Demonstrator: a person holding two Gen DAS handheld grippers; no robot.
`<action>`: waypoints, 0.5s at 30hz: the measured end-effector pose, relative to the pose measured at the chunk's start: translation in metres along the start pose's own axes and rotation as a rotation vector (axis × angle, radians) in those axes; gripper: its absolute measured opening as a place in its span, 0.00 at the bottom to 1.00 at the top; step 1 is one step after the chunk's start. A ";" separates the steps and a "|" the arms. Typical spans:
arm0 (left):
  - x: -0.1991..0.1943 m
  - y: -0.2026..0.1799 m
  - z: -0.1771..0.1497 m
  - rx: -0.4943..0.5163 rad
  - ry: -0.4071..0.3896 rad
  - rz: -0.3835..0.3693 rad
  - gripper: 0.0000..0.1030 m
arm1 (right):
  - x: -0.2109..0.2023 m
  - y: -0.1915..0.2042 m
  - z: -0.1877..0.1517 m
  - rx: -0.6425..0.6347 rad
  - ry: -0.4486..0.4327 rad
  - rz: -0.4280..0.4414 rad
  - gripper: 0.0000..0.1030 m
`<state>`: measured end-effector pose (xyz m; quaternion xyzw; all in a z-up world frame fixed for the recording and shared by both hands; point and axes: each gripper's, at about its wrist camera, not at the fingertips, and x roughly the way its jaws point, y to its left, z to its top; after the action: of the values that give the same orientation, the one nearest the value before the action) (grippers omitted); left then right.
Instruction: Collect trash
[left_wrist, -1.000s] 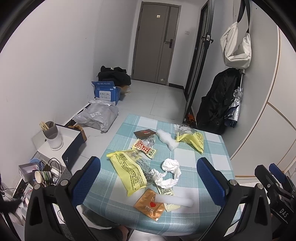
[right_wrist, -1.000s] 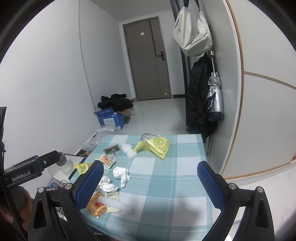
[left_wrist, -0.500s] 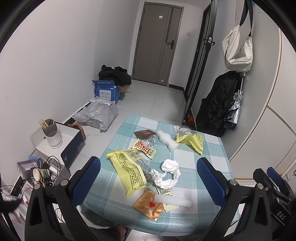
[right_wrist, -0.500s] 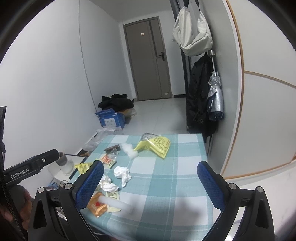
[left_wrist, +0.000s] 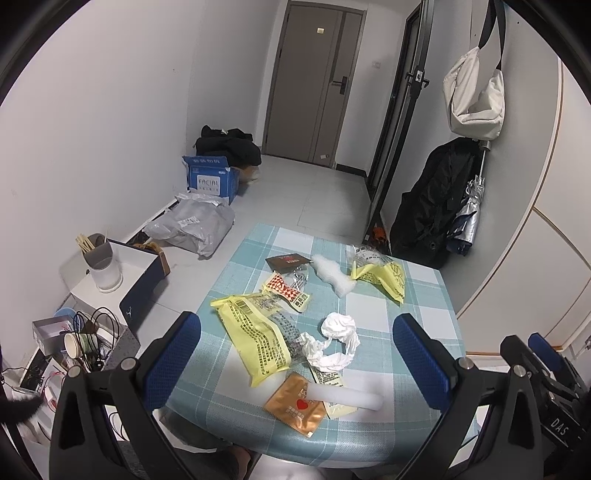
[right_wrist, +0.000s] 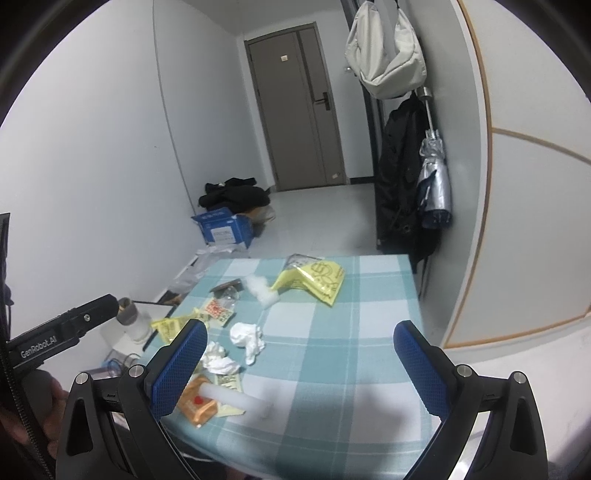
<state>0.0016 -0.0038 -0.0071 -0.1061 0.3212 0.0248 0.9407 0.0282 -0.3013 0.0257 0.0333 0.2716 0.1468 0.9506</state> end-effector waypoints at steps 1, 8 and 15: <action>0.000 0.001 0.000 -0.006 0.002 -0.005 0.99 | 0.000 0.001 0.000 -0.003 -0.003 -0.004 0.99; 0.002 -0.002 -0.001 0.004 0.005 -0.016 0.99 | 0.000 0.003 -0.001 -0.017 -0.008 -0.012 0.99; 0.011 0.004 -0.003 -0.002 0.039 -0.061 0.99 | 0.002 0.003 -0.001 -0.008 0.002 -0.014 0.99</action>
<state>0.0077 -0.0005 -0.0167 -0.1174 0.3361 -0.0054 0.9345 0.0284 -0.2975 0.0241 0.0273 0.2723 0.1414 0.9514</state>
